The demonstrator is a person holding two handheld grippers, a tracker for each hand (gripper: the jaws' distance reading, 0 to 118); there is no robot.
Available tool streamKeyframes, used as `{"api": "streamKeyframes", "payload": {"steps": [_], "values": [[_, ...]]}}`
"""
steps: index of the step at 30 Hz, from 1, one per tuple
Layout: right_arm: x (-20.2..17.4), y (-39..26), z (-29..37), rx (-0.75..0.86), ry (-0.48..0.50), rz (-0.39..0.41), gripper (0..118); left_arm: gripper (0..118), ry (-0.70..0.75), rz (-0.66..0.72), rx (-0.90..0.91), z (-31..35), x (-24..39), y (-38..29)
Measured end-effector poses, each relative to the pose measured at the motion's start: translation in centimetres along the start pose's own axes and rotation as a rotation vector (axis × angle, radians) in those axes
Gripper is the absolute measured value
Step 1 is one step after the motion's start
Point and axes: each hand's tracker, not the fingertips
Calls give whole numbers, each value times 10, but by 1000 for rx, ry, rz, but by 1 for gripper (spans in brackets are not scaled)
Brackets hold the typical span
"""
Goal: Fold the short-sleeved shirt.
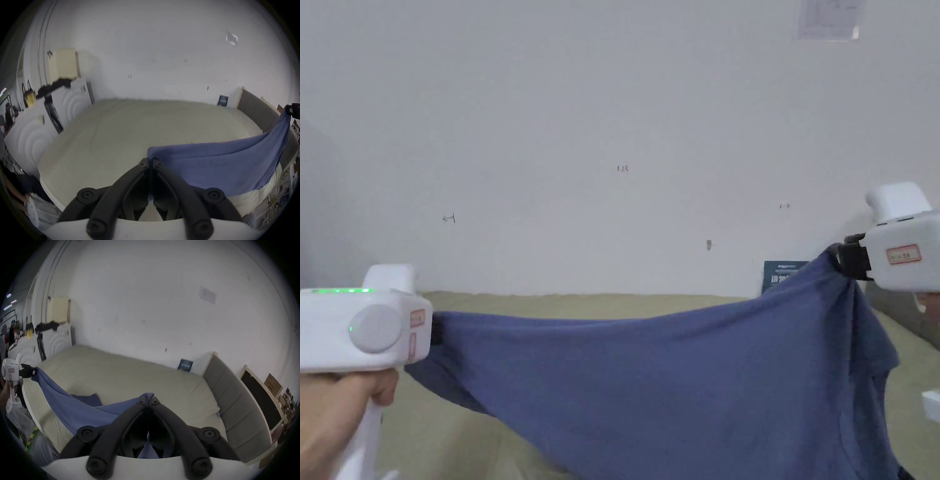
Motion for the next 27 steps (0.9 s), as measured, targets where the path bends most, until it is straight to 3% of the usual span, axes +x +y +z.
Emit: {"api": "streamKeyframes", "payload": {"steps": [10,19,27], "values": [[33,59,54,113,-7,-146,1,0,33,44,123,57,6,117],[36,88,34,138,-34,-168,1,0,77,31,158,56,11,148],[40,113,-21,120,-60,-161,1,0,107,-8,141,11,20,161]]}}
